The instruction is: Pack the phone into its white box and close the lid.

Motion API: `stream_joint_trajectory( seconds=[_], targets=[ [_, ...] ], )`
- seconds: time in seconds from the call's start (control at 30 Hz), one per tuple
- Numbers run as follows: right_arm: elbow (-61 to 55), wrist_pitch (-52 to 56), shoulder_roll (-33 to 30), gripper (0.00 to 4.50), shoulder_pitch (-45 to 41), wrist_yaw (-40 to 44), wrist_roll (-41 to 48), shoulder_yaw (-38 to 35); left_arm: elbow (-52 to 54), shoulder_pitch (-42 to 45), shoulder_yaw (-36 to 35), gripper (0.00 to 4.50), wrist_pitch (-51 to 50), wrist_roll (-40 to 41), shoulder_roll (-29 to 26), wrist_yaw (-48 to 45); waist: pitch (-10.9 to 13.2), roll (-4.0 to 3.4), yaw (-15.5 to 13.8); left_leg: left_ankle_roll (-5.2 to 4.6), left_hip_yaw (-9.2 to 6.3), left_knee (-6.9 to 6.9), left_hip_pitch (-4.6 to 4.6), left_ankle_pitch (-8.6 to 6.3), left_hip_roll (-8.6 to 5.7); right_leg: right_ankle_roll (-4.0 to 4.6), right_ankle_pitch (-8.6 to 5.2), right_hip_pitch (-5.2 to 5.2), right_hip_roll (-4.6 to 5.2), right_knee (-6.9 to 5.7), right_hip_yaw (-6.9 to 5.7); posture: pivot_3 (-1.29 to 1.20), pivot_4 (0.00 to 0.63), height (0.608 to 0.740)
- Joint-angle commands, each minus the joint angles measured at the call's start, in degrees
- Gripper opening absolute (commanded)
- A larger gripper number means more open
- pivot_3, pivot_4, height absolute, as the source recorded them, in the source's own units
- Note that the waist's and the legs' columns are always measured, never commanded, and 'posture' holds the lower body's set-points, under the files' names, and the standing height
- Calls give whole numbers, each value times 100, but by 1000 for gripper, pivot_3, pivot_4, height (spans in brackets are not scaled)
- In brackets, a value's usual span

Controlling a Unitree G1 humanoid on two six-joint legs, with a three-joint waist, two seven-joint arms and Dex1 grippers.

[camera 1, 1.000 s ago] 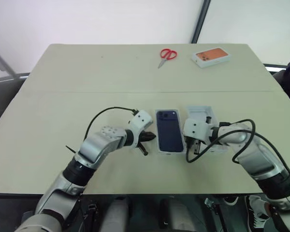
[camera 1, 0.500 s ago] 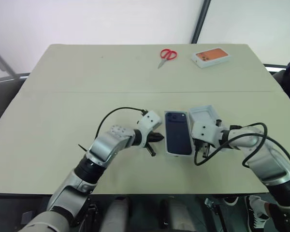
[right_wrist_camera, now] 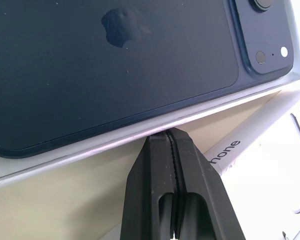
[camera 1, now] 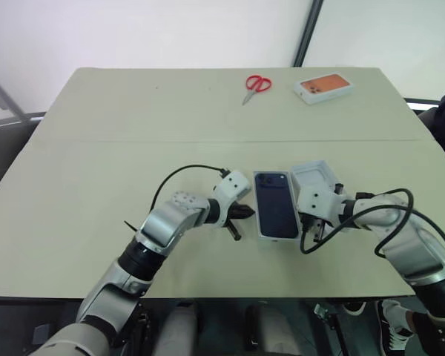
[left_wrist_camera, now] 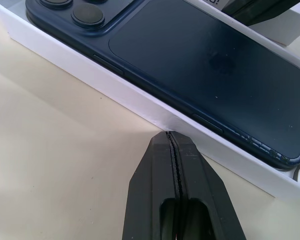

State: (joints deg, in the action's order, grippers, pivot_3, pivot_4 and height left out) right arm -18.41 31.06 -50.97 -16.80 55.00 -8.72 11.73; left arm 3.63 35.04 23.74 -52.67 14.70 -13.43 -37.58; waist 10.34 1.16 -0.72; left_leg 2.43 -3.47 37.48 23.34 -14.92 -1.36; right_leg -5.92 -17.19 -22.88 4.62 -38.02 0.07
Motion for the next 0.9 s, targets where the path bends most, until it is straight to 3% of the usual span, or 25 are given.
stream_joint_trajectory(
  seconds=[0.03,0.07,0.13,0.33,0.53,0.87,0.9],
  targets=[
    [-460,110,-267,0,43,285,328,-382,277,21,-140,37,43,173,45,-131,0,0,-3,0,0,0,0,0,0,0,0,0,0,0,0,0,150,740],
    [-543,253,-386,0,81,434,485,-541,384,-27,-247,37,9,229,-52,-173,1,-1,0,0,0,0,1,0,2,0,0,-1,1,0,0,0,150,740],
    [-688,494,-538,818,125,610,770,-775,538,-99,-370,0,-22,305,-200,-243,1,-2,10,-1,0,0,1,0,5,-1,0,-1,0,-1,0,0,150,740],
    [-935,1678,-539,3800,-151,462,1450,-1410,858,-356,-773,0,93,466,-729,-420,0,-4,62,-4,0,-4,-6,-2,13,0,0,2,-5,-4,1,0,150,740],
    [-503,3824,-195,3800,-836,-273,1663,-1112,1101,-720,-1103,0,892,560,-1251,-866,0,-5,44,-4,0,-4,-4,-2,13,1,0,-1,0,-4,2,0,150,740],
    [-216,5093,93,3800,-1241,-992,2077,-715,1349,-1338,-1331,0,2168,602,-1781,-1546,0,-11,9,-7,2,-5,1,-4,12,1,0,-5,5,1,1,0,150,740],
    [-205,5227,156,3569,-1250,-1063,2129,-755,1391,-1380,-1347,0,2240,612,-1775,-1555,0,-11,10,-8,2,-5,2,-5,11,1,0,-6,5,1,1,0,150,740]
  ],
)
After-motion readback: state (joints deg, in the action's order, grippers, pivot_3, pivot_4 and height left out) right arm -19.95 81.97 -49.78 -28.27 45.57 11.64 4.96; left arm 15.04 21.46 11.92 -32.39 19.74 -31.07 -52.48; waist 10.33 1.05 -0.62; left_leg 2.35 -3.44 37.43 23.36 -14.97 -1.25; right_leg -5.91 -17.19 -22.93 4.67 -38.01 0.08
